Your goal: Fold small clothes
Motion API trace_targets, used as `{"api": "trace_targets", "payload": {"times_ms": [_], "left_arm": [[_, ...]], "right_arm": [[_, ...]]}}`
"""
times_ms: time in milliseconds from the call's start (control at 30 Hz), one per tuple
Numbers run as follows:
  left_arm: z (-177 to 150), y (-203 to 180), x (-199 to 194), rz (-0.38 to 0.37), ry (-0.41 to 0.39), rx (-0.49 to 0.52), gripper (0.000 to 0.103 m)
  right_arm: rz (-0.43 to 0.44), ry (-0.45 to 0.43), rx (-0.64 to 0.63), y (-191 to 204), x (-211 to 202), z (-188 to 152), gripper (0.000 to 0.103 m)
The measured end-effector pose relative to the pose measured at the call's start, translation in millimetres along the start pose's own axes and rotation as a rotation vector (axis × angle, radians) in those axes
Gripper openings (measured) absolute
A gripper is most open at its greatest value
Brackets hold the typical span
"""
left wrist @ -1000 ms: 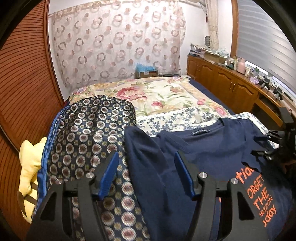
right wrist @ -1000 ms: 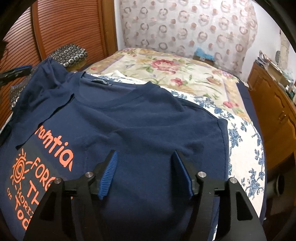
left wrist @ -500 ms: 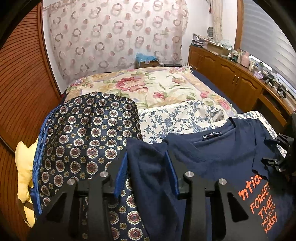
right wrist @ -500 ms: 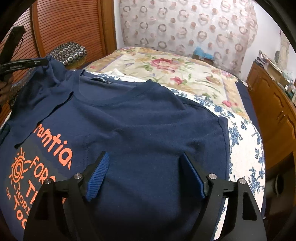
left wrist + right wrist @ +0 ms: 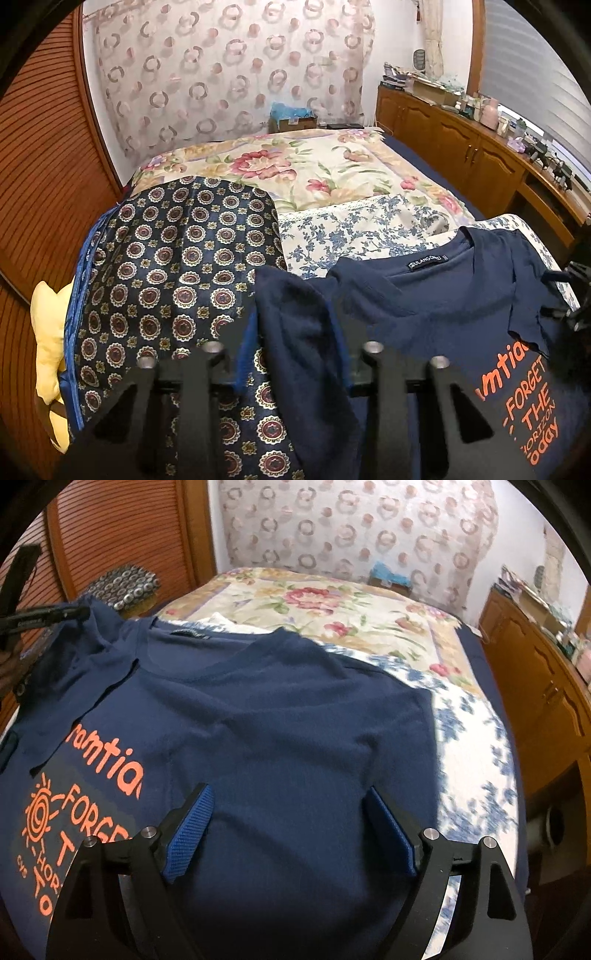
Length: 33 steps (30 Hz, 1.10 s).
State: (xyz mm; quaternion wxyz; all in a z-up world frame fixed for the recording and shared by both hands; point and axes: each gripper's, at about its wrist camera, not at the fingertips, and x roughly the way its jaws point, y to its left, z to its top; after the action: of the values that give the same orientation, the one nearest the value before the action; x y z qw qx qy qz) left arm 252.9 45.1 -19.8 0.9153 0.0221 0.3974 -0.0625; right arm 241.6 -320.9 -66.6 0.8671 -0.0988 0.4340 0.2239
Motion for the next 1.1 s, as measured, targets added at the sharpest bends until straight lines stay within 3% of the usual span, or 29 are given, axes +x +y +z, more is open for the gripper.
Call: {"api": "trace_targets", "payload": {"times_ms": [33,67,200,400,633,733,767,900,1100], "left_arm": [[-1.6,0.1,-1.0,-0.002,-0.003,0.002,0.012],[-3.1,-1.1,-3.1,-0.013,-0.01,0.006,0.01],[-4.3,-7.4,-12.1,-0.052,-0.031,0.016,0.006],[-8.0,-19.5,-29.4,-0.087,-0.074,0.02,0.005],[-16.6,-26.2,-57.2,-0.135,-0.127,0.016,0.005],[-23.6,-30.5,-67.4,-0.154,-0.144,0.015,0.005],[-26.1,-32.5,-71.4,-0.16,-0.15,0.014,0.004],[-36.3,-37.5,-92.6,-0.184,-0.188,0.009,0.004],[-55.0,-37.7,-128.3,-0.198,-0.238,0.004,0.004]], "right_arm": [[0.012,-0.012,0.019,-6.2,-3.9,0.2,0.086],[0.013,-0.028,0.046,-15.1,-8.7,0.9,0.086],[-0.002,-0.079,0.051,-41.3,-23.2,11.3,0.086],[-0.023,-0.015,0.048,-72.0,2.1,29.9,0.074],[-0.043,0.043,0.01,-77.4,30.7,38.5,0.043],[-0.026,0.038,-0.007,-69.4,30.7,40.8,0.02],[-0.02,0.041,-0.019,-65.1,30.6,41.0,0.005],[0.001,0.0,-0.057,-45.1,16.8,40.5,0.002],[0.038,-0.146,-0.058,-17.8,-44.8,36.3,0.002]]}}
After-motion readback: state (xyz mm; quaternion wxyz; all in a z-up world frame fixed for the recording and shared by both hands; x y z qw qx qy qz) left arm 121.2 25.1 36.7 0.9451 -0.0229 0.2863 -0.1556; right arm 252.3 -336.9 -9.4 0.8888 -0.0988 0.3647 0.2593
